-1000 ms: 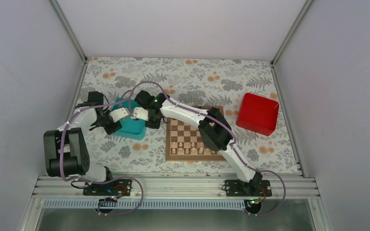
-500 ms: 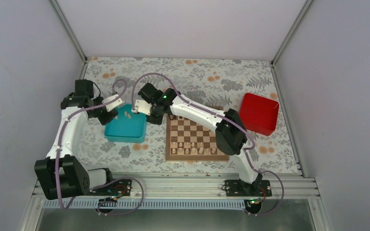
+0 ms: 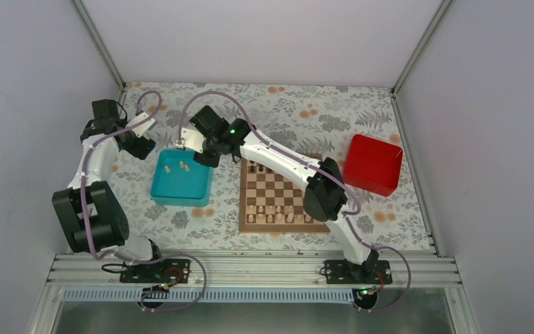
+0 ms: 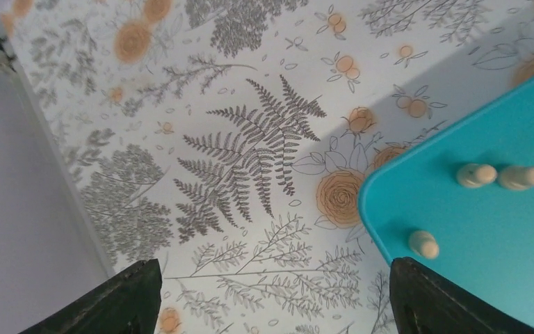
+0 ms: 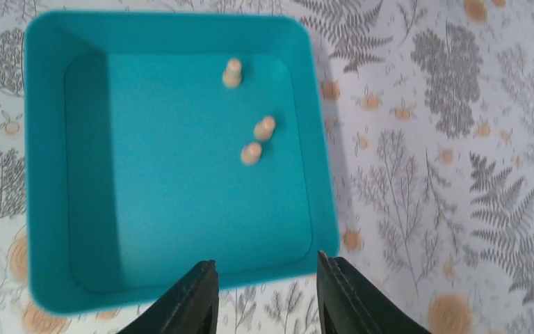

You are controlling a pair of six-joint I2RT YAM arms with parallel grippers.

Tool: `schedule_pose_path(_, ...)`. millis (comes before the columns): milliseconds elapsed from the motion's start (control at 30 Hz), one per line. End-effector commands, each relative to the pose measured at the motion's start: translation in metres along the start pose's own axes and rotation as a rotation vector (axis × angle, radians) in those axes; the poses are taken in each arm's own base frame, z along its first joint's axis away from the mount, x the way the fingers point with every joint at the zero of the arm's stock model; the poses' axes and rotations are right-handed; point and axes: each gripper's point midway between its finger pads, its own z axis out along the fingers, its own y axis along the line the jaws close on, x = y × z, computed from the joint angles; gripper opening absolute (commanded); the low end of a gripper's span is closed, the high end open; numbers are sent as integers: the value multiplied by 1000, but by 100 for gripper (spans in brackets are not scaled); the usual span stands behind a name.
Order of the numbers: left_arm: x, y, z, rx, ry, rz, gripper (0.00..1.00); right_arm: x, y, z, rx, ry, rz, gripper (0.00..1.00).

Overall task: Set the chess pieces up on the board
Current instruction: Adjust the storage box at the center of the board.

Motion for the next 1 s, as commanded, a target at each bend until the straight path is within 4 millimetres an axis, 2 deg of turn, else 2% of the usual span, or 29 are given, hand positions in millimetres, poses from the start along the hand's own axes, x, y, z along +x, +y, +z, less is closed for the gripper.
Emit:
schedule_pose_path(0,2,12,29,-5,16,-25,81,-10,2,24,-48,-40,11,41)
schedule_pose_path(100,18,9,50,6,59,-24,76,-12,8,36,-84,-58,6,49)
schedule_pose_path(333,46,-10,78,58,109,-31,66,-6,23,61,-152,-77,2,53)
schedule_pose_path(533,39,-34,74,146,61,-28,65,-1,29,73,-180,-76,7,54)
schedule_pose_path(833,44,-81,75,243,68,10,59,15,28,91,-171,-30,10,55)
schedule_pose_path(967,50,-89,74,237,84,16,59,26,25,99,-154,14,23,55)
